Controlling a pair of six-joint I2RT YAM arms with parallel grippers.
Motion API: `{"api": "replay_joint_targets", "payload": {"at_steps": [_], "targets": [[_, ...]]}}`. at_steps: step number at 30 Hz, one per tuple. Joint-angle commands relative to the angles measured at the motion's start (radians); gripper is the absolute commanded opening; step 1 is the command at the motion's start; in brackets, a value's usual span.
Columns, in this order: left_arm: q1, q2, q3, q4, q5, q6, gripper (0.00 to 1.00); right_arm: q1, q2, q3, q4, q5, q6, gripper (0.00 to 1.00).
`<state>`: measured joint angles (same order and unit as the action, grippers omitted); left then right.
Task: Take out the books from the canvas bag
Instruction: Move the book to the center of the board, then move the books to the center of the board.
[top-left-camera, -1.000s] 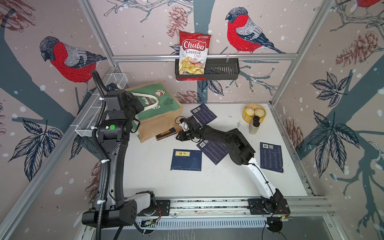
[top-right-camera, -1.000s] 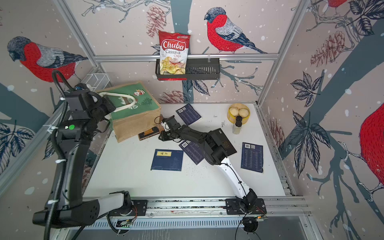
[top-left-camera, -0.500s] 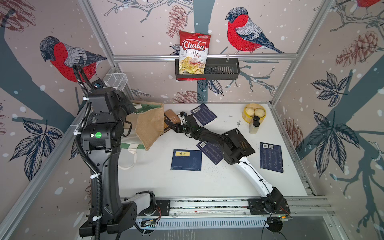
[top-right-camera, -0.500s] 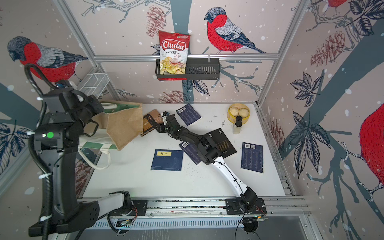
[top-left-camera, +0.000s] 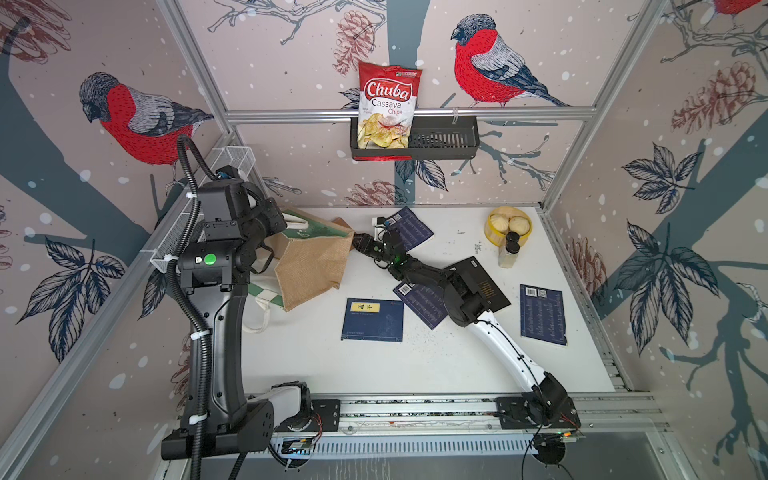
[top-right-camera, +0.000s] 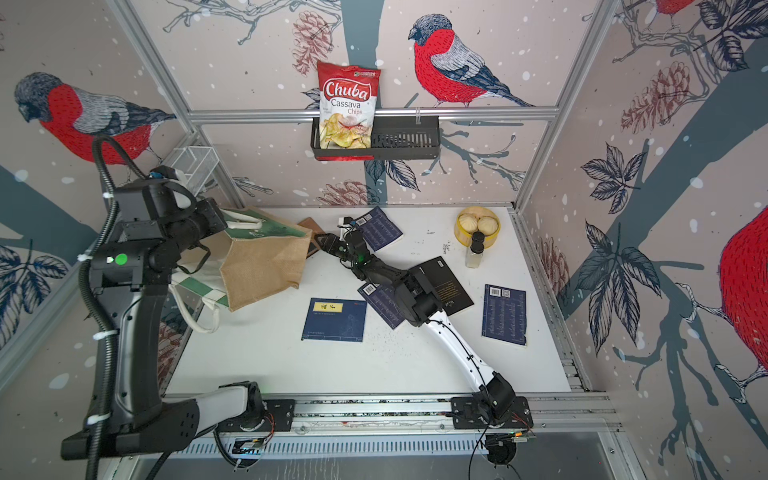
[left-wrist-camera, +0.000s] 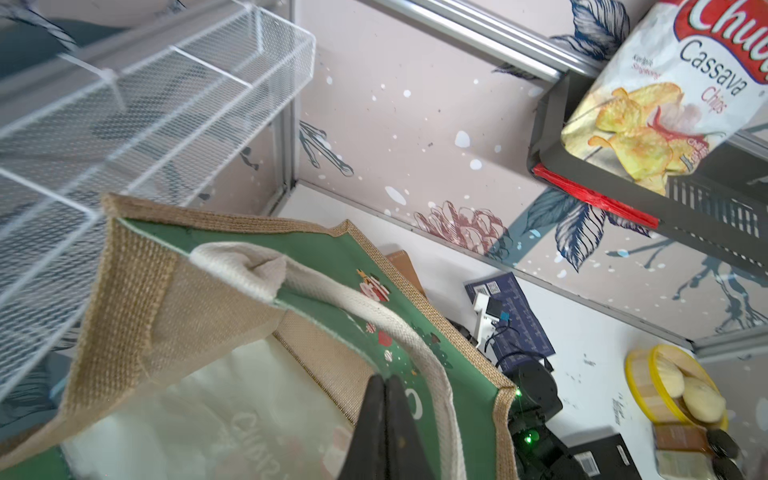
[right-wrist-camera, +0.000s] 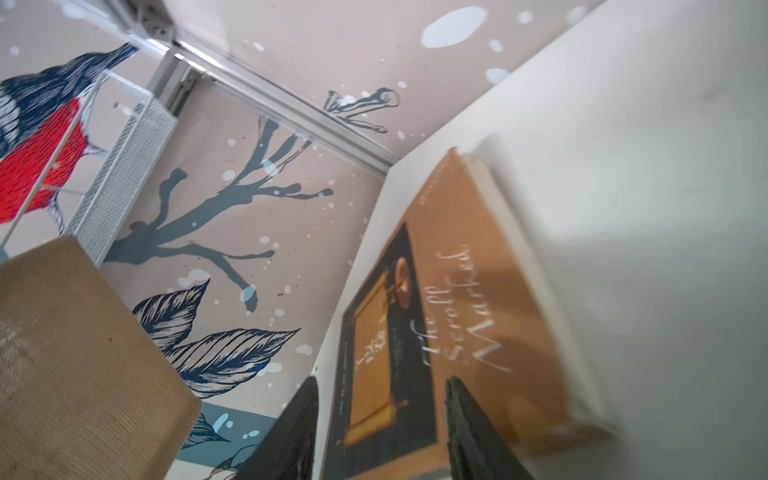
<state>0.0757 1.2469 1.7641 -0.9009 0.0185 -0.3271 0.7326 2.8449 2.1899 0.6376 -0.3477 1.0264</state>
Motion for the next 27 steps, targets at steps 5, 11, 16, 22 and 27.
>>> {"api": "replay_joint_targets", "payload": {"at_steps": [5, 11, 16, 22, 27], "targets": [[-0.010, 0.058, -0.013, 0.088, 0.122, -0.013, 0.00, -0.046, -0.383, -0.333, -0.133, 0.003, -0.097, 0.51], [-0.127, 0.121, -0.020, 0.109, 0.124, -0.044, 0.00, -0.098, -0.610, -0.497, -0.310, -0.011, -0.168, 0.53], [-0.266, 0.192, -0.008, 0.109, 0.058, 0.023, 0.00, -0.177, -0.764, -0.572, -0.522, 0.010, -0.237, 0.56], [-0.371, 0.291, 0.027, 0.123, -0.039, 0.225, 0.00, -0.277, -0.935, -0.737, -0.597, 0.004, -0.243, 0.56], [-0.460, 0.401, 0.128, 0.097, -0.128, 0.409, 0.00, -0.318, -1.051, -0.818, -0.710, -0.001, -0.310, 0.57]]}}
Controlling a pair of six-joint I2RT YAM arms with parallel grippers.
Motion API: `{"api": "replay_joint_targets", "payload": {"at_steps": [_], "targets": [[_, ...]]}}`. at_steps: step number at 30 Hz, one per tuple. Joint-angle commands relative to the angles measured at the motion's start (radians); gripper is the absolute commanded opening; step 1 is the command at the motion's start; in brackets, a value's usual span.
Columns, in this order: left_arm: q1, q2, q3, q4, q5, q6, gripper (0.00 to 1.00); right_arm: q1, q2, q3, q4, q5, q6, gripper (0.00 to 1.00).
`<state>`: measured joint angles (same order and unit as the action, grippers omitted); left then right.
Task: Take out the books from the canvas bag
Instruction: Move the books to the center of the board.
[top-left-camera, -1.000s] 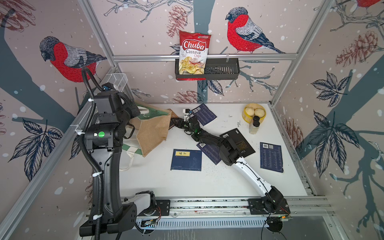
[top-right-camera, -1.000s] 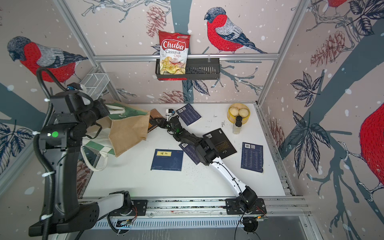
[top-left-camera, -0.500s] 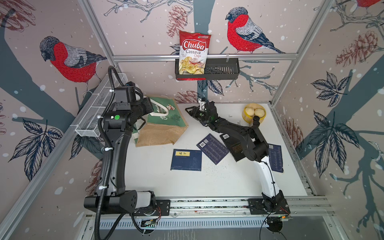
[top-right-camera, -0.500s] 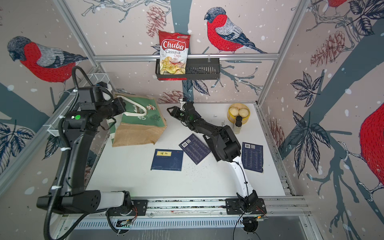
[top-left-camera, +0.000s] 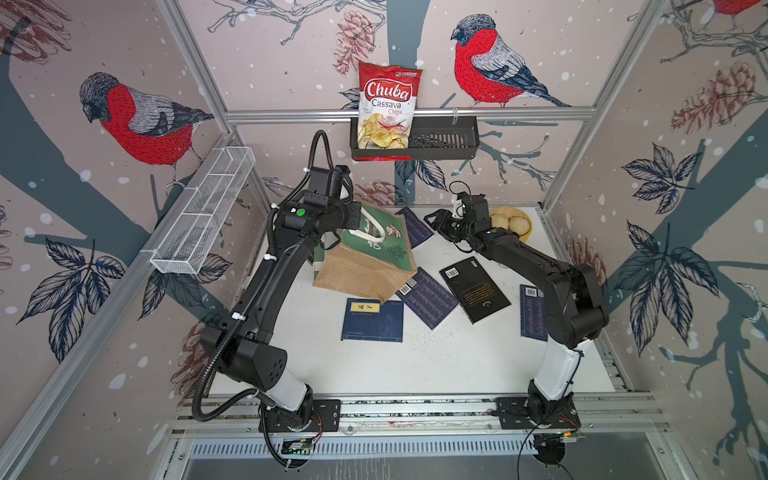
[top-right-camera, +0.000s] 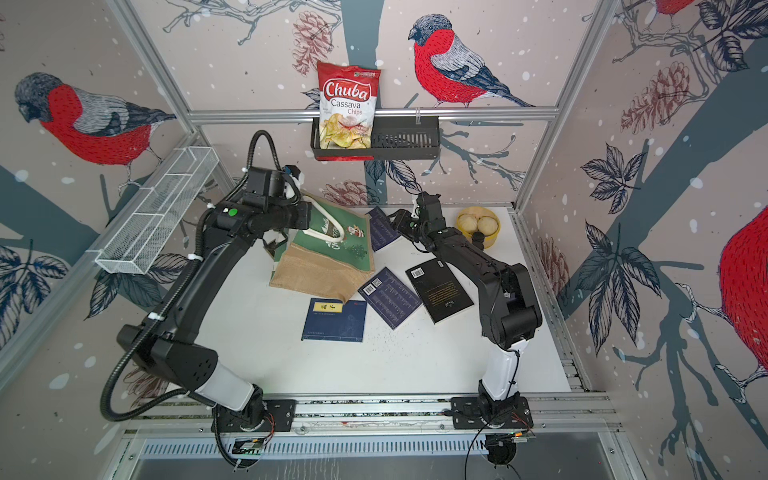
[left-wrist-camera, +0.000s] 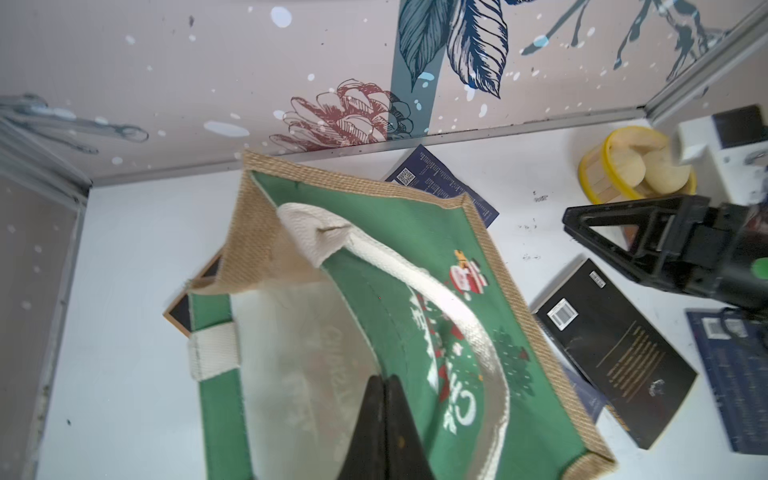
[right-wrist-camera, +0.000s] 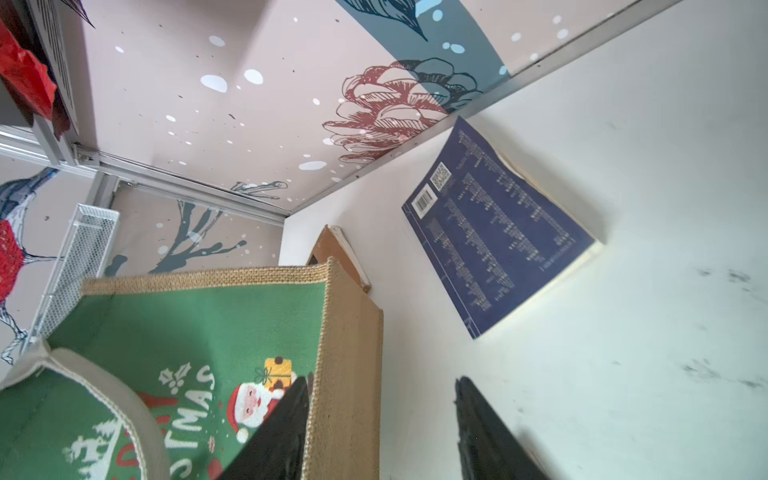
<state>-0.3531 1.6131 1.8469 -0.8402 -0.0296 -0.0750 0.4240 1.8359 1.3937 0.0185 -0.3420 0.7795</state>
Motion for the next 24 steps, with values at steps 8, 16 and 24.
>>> {"api": "replay_joint_targets", "payload": {"at_steps": [8, 16, 24], "targets": [[-0.156, 0.092, 0.095, 0.012, -0.374, 0.375, 0.00, 0.017, -0.059, -0.060, -0.356, -0.014, -0.219, 0.50], [-0.234, -0.035, -0.168, 0.276, -0.654, 0.596, 0.00, 0.096, 0.116, 0.037, -0.456, 0.059, -0.314, 0.50], [-0.238, -0.103, -0.314, 0.299, -0.644, 0.552, 0.00, 0.145, 0.307, 0.185, -0.399, 0.031, -0.342, 0.52]]}}
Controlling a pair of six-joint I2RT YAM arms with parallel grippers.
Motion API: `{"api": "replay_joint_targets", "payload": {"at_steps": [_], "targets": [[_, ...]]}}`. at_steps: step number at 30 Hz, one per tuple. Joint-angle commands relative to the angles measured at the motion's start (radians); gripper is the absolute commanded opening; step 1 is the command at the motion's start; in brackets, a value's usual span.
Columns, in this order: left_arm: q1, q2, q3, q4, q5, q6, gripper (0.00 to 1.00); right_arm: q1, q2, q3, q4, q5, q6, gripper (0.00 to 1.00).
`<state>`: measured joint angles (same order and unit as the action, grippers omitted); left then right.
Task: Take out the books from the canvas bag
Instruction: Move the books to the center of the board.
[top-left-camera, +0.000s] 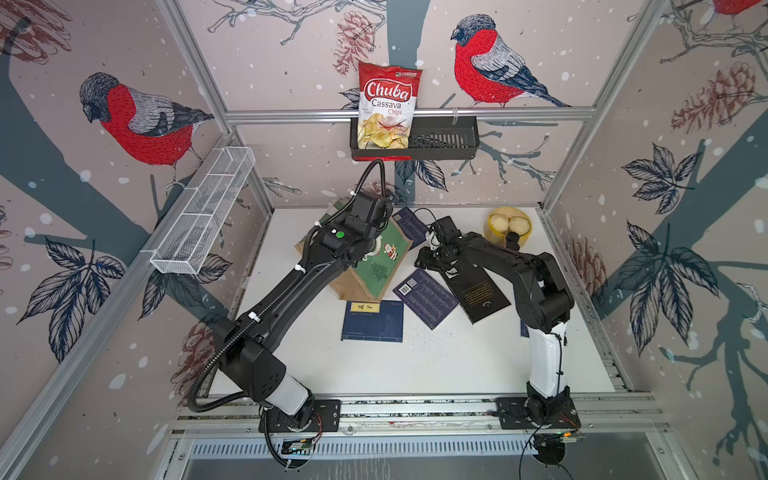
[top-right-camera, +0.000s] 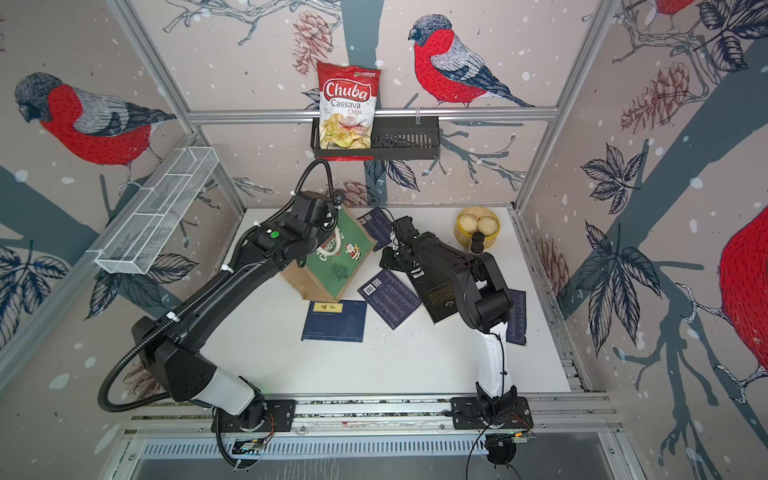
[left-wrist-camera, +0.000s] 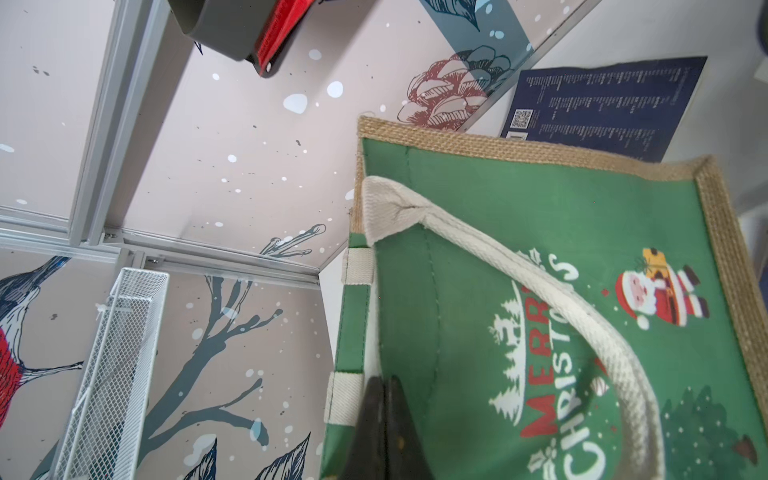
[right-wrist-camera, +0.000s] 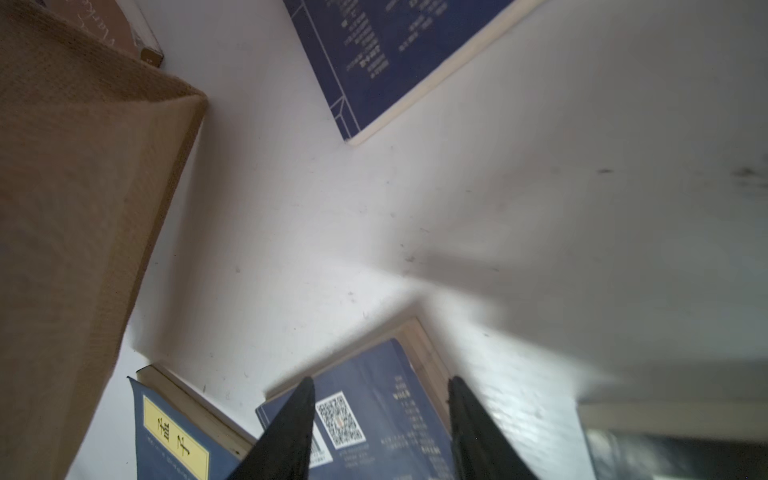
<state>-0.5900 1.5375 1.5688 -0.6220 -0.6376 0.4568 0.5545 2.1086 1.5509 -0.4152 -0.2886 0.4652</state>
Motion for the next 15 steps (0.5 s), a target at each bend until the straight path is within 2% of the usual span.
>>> {"api": "replay_joint_targets", "payload": {"at_steps": [1, 5, 9, 15], "targets": [[-0.001, -0.036, -0.052, 0.089, -0.043, 0.036, 0.00, 0.021, 0.048, 0.039, 0.045, -0.031, -0.029, 0.52], [0.000, -0.050, -0.088, 0.132, -0.101, 0.109, 0.00, 0.063, 0.116, 0.089, 0.058, -0.040, -0.043, 0.51], [0.003, -0.048, -0.068, 0.135, -0.104, 0.117, 0.00, 0.084, 0.153, 0.084, 0.082, -0.047, -0.034, 0.51], [0.007, -0.049, -0.032, 0.110, -0.112, 0.119, 0.00, 0.086, 0.075, 0.046, 0.174, -0.031, -0.013, 0.49]]}}
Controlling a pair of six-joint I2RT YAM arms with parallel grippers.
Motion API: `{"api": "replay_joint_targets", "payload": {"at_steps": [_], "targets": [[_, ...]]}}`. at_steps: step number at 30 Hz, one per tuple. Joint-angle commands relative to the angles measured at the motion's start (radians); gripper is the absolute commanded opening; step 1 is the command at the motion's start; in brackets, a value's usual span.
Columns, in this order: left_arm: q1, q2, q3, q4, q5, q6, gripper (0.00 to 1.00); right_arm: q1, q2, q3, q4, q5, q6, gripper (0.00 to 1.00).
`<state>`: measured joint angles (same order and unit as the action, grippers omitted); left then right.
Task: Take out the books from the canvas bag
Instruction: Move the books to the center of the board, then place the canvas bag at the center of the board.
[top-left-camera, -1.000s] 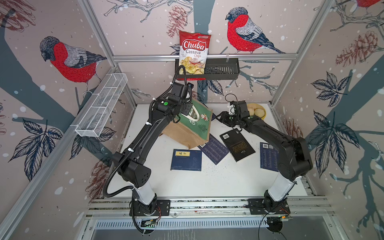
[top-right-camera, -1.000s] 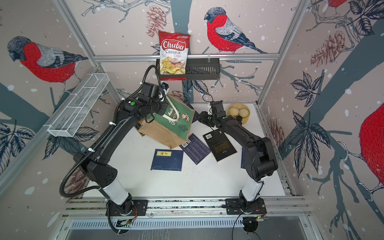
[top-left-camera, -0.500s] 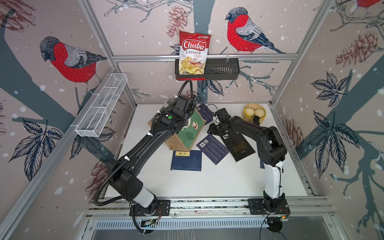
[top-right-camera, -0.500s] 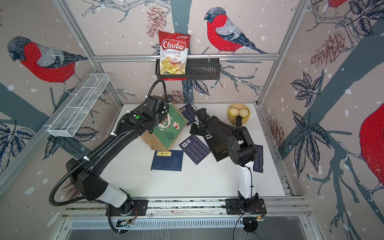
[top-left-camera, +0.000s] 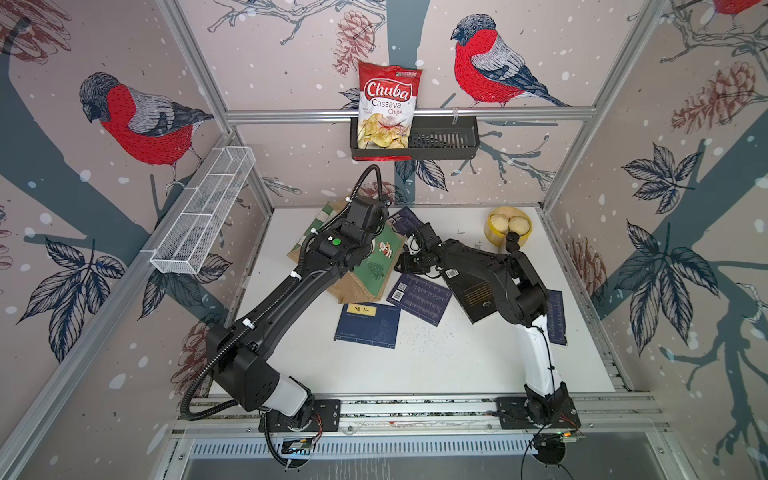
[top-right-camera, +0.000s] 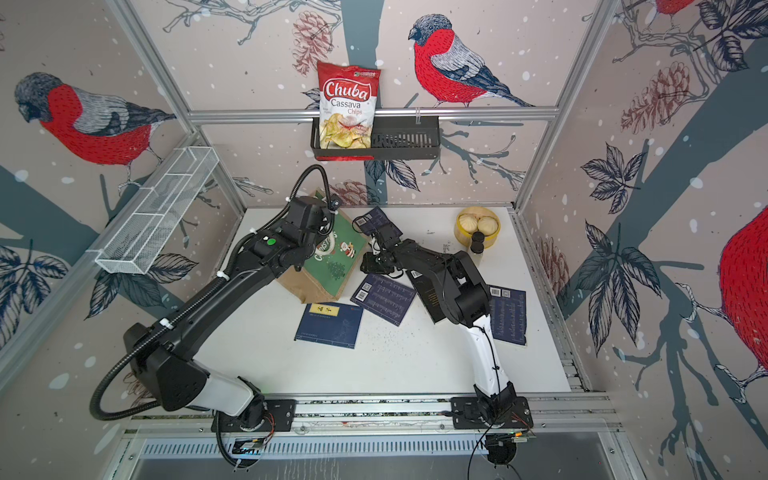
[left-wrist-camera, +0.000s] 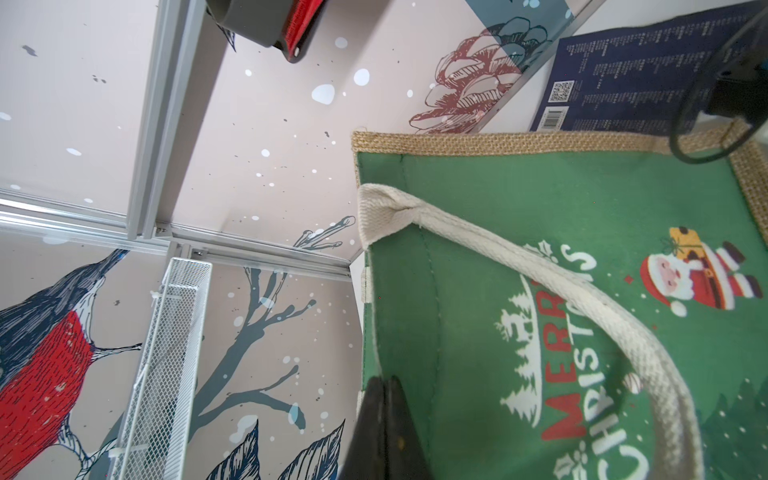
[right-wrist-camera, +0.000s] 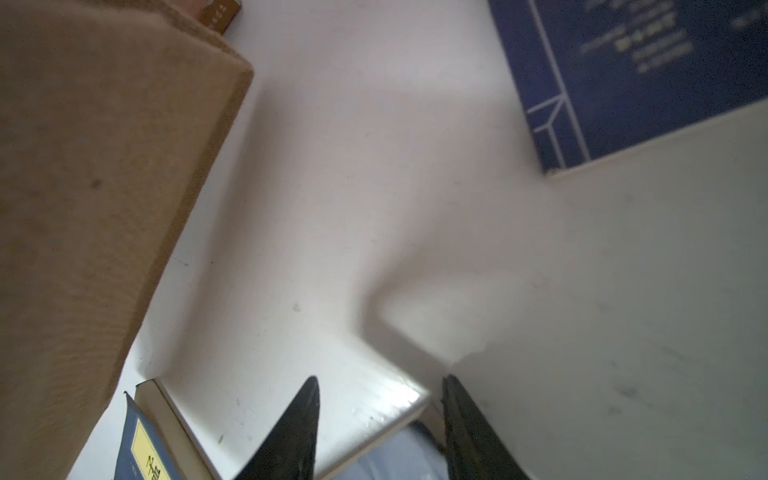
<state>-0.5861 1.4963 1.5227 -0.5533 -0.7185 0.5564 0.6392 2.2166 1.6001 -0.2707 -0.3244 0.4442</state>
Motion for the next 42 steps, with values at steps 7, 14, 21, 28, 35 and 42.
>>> {"api": "replay_joint_targets", "payload": {"at_steps": [7, 14, 21, 28, 35, 42], "targets": [[0.027, 0.009, 0.057, 0.080, -0.033, 0.047, 0.00, 0.011, -0.003, -0.019, -0.047, -0.020, -0.020, 0.40], [0.035, 0.004, 0.012, 0.132, -0.072, 0.081, 0.00, 0.027, -0.079, -0.202, -0.025, -0.010, -0.038, 0.38], [0.051, -0.005, 0.021, 0.160, -0.067, 0.081, 0.00, 0.056, -0.175, -0.306, -0.073, 0.011, -0.104, 0.35], [0.051, -0.016, -0.028, 0.219, 0.006, 0.113, 0.00, 0.068, -0.286, -0.449, -0.081, 0.012, -0.090, 0.35], [0.008, 0.034, -0.029, 0.266, 0.084, 0.077, 0.00, -0.084, -0.438, -0.442, -0.055, -0.042, 0.023, 0.37], [-0.056, 0.094, -0.088, 0.340, 0.059, 0.073, 0.00, -0.192, -0.475, -0.333, -0.098, -0.067, 0.074, 0.39]]}}
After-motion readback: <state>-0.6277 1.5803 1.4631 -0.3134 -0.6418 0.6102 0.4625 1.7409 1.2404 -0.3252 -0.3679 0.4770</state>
